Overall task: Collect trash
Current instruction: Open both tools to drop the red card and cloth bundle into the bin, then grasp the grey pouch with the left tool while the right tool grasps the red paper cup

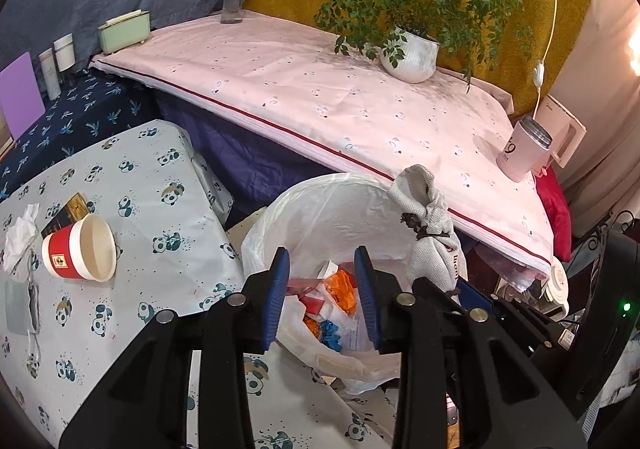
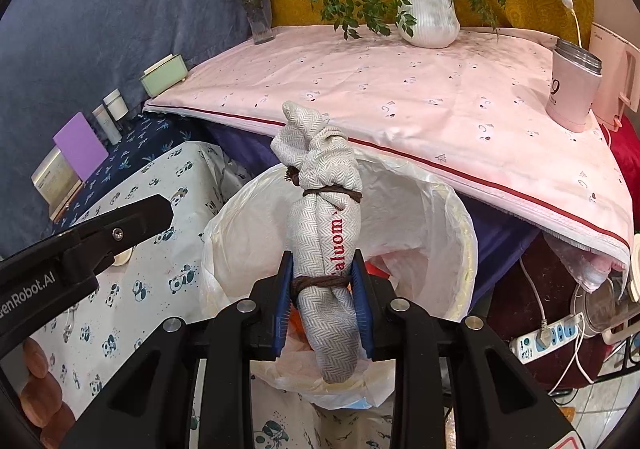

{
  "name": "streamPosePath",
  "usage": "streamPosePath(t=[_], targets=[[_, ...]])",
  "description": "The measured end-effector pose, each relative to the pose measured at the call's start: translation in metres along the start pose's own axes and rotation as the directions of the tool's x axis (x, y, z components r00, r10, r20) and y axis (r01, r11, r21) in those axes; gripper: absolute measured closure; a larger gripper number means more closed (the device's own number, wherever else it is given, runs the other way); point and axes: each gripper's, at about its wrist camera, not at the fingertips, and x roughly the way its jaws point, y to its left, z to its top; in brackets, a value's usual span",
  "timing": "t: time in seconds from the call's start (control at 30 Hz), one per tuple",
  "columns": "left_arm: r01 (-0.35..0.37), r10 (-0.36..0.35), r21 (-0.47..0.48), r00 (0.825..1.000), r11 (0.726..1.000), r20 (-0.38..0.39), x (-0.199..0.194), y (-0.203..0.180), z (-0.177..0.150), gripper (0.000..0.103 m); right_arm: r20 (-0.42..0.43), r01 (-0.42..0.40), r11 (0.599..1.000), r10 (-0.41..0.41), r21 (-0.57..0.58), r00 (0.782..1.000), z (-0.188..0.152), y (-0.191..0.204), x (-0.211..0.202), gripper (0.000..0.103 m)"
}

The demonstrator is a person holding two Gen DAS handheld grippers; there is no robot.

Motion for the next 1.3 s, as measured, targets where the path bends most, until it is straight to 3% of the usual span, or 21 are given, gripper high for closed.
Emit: streamPosePath(t=[0.13, 0.2, 0.27, 0.5, 0.67, 1.03, 1.3], targets=[[-0.01, 0.01, -0.016, 1.0, 1.0, 0.005, -0.002, 0.007, -0.001, 0.064, 0.008, 0.001, 1.0, -0.001, 0.006, 1.0, 0.002, 0.002, 0.001, 0.07], [-0.018, 0.018, -0.028, 1.0, 0.999, 0.009, -0.003, 0.012, -0.001, 0.059, 0.021, 0.001, 1.0, -0.001, 0.006, 1.0, 0.003, 0.004, -0.001, 0.059], [-0.028, 0.029, -0.045, 0.999, 0.999, 0.019, -0.006, 0.018, -0.002, 0.049, 0.032, 0.003, 1.0, -0.003, 0.005, 0.999, 0.004, 0.006, -0.003, 0.055], [-0.057, 0.06, -0.093, 0.998, 0.994, 0.026, -0.015, 0.045, -0.006, 0.049, 0.039, -0.027, 0.999, 0.028, -0.024, 0.999, 0.007, 0.026, -0.006, 0.055], [-0.102, 0.108, -0.154, 0.994, 0.983, 0.031, -0.026, 0.076, -0.014, 0.043, 0.031, -0.056, 0.996, 0.058, -0.064, 0.998, 0.007, 0.051, -0.005, 0.055], [-0.214, 0.233, -0.316, 0.972, 0.924, 0.023, -0.055, 0.162, -0.036, 0.035, -0.007, -0.133, 0.977, 0.134, -0.166, 0.991, -0.002, 0.124, 0.001, 0.055], [-0.302, 0.33, -0.4, 0.944, 0.865, 0.001, -0.073, 0.219, -0.057, 0.02, -0.044, -0.183, 0.958, 0.178, -0.22, 0.983, -0.011, 0.173, 0.011, 0.054]])
